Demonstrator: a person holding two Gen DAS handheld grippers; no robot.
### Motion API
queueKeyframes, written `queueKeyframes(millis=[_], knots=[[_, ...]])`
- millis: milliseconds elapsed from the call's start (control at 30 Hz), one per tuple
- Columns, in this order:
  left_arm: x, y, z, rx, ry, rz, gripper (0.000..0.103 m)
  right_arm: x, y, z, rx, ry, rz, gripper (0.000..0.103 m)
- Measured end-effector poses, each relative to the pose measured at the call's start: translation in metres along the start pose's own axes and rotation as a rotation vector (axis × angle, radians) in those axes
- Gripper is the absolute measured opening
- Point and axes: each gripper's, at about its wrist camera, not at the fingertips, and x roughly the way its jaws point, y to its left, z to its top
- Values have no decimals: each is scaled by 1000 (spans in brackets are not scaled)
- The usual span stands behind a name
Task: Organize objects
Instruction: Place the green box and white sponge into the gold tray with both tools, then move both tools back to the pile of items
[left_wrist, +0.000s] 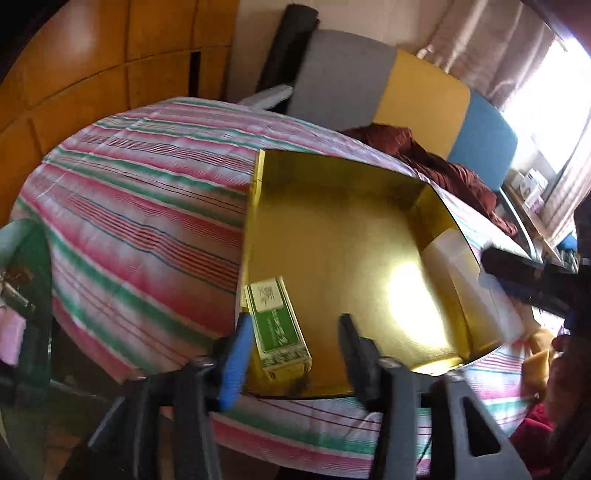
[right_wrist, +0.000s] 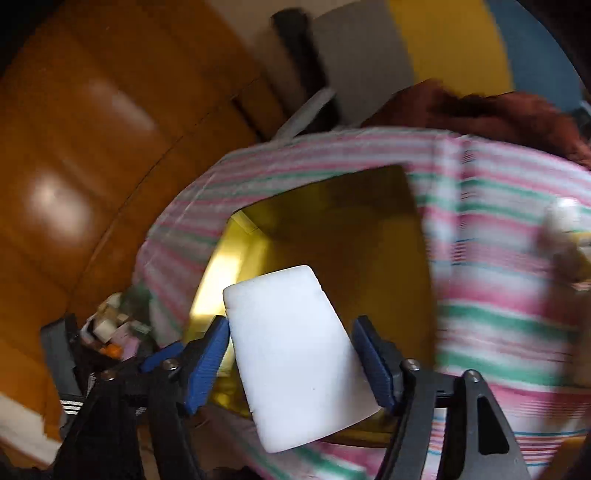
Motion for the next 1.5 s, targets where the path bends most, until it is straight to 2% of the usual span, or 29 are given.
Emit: queueKeyframes(millis=[33,200,267,333,567,733,967,1500], knots=[[-4,4,-1,-7,-15,7,64,5,4,-2,-8,8,-1,83],[-11,10,2,-26,-58,13,69,9,2,-17,-13,36,-46,84],[-17,6,4,-30,-81,24,77,6,1,-23,-6,26,-67,84],[-22,1,5,-25,-100,29,81,1,0,-28,-6,10,-99,84],[-36,-22,8,34,-146,55,89,-16,4,-43,-93,-69,-260,86],[-44,-40,2,104,-175,77,92,-25,10,-49,-154,-125,-347,87],[-45,-57,-3,150,-167,61,92,-41,7,-54,-165,-174,-404,87],[-30,-99,-13,249,-97,-31,92,-78,-58,-67,-13,-191,-531,87]])
